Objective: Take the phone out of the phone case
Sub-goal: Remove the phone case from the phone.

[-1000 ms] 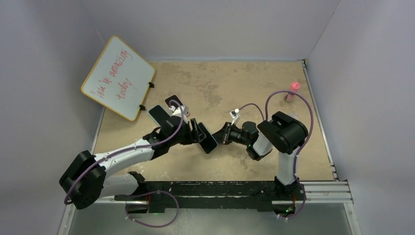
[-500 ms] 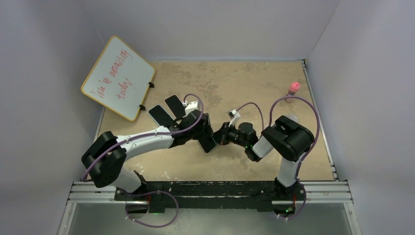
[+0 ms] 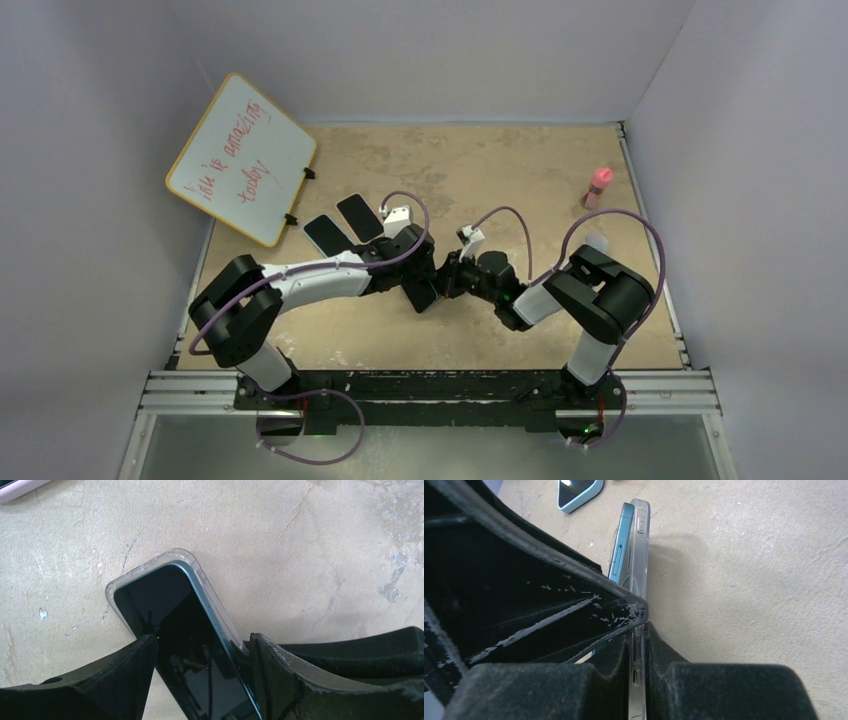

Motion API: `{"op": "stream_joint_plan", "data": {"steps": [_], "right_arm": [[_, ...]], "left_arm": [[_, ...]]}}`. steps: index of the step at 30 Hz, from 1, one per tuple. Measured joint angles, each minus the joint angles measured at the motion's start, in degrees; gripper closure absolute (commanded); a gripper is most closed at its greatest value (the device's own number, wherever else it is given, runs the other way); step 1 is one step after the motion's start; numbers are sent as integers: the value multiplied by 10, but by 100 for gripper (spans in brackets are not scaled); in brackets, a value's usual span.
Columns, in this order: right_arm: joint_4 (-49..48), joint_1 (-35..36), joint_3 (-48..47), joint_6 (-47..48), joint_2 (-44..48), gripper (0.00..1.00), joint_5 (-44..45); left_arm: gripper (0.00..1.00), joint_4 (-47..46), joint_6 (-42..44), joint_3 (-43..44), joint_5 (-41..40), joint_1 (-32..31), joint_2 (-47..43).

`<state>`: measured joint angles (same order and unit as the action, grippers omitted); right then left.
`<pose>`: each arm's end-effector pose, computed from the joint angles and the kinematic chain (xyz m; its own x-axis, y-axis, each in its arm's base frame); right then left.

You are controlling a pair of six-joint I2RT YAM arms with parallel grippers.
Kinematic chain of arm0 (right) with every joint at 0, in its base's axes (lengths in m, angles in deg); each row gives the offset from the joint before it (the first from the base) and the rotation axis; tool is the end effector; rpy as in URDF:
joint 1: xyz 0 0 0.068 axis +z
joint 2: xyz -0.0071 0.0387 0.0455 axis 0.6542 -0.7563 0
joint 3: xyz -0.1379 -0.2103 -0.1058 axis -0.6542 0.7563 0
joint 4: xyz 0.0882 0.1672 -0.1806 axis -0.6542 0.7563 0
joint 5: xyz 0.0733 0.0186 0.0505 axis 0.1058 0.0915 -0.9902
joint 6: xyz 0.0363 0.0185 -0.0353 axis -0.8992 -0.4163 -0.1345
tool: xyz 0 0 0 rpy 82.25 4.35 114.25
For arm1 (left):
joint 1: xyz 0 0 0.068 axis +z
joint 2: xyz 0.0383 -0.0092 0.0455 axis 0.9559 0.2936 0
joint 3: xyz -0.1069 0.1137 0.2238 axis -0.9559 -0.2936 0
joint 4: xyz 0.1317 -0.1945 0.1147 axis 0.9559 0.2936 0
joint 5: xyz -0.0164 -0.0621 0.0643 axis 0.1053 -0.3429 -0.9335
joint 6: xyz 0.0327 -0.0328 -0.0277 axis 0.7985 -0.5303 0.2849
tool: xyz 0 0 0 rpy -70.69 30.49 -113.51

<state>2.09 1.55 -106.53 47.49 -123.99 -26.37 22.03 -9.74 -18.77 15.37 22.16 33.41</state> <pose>0.2084 0.1990 0.1264 -0.5856 0.2461 -0.7723 -0.5575 0.5694 0.6041 0.2119 -0.2384 0.1846 -0.7625 -0.2613 -0.5919 -0.0797 0.9458 -0.3148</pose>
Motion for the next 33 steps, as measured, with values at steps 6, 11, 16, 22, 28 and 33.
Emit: {"op": "stream_joint_plan", "data": {"steps": [6, 11, 16, 22, 28, 33], "right_arm": [[22, 8, -1, 17, 15, 100, 16], [35, 10, -1, 26, 24, 100, 25], [51, 12, -1, 32, 36, 100, 34], [65, 14, -1, 42, 52, 100, 36], [64, 15, -1, 46, 52, 100, 35], [65, 15, -1, 47, 52, 100, 36]], "left_arm": [[31, 7, 1, 8, -7, 0, 9], [32, 8, 2, 8, -7, 0, 12], [34, 4, 3, 8, -3, 0, 11], [34, 1, 7, 1, 3, 0, -2], [32, -4, 7, -14, 4, 0, -21], [30, -16, 2, -26, 9, 0, -29]]}}
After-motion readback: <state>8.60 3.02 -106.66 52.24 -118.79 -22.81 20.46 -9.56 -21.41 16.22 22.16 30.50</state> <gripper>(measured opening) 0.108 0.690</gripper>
